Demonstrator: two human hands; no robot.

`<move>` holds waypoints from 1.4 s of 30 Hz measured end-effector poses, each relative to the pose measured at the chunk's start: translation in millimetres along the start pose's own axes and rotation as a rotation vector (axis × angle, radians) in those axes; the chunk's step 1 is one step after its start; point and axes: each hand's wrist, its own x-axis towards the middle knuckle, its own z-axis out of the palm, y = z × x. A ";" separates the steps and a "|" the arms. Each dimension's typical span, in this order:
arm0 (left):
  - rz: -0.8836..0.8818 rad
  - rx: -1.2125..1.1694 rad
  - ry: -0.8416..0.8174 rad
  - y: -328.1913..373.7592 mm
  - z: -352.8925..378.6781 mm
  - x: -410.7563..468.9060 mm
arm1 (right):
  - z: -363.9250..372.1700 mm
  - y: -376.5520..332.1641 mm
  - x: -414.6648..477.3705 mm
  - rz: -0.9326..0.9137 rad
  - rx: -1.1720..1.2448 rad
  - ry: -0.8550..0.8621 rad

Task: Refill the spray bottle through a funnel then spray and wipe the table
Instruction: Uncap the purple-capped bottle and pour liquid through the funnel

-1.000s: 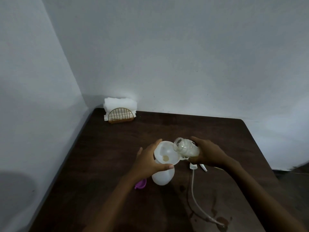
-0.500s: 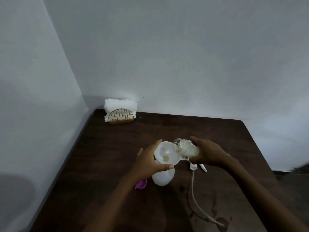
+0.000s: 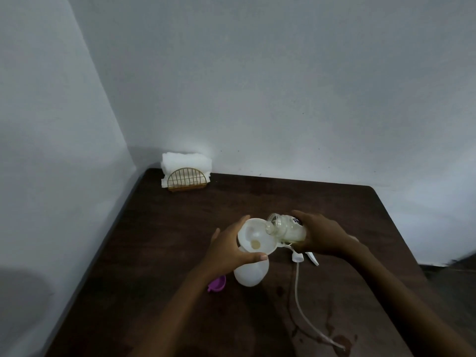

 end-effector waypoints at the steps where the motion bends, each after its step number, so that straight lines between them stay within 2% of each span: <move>1: 0.002 -0.001 0.006 -0.1 0.2 0.1 | 0.8 0.7 1.1 0.001 0.000 0.000; 42: 0.008 -0.039 0.003 0.5 -1.2 -0.7 | -3.9 -3.7 0.6 -0.003 -0.050 -0.013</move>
